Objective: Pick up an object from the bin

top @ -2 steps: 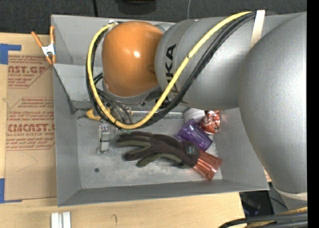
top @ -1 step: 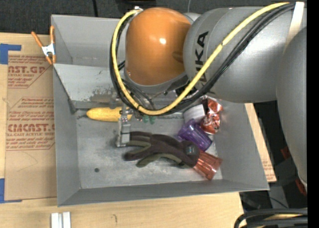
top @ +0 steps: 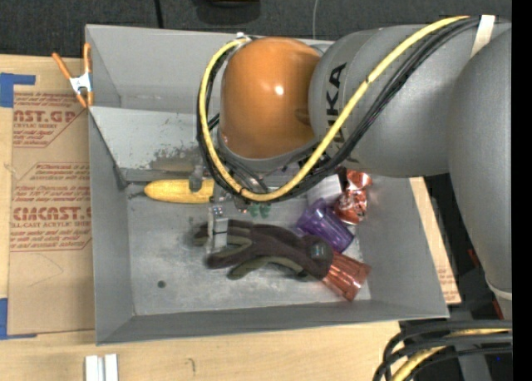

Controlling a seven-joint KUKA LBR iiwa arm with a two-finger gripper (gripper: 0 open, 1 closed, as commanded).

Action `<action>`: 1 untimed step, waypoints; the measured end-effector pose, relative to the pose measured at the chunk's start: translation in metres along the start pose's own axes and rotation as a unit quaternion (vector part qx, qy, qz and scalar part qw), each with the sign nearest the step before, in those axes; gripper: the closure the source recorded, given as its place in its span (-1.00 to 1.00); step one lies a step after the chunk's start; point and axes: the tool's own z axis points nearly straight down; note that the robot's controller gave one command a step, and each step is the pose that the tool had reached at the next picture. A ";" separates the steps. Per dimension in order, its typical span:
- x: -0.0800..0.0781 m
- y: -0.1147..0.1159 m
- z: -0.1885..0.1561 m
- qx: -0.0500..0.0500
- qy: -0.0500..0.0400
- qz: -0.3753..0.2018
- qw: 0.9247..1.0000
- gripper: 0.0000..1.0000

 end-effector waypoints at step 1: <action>0.037 -0.004 0.060 0.000 0.005 -0.033 0.999 -1.00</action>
Offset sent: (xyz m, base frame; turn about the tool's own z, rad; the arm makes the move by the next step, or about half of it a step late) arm -0.0625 -0.0336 -0.0486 -0.0241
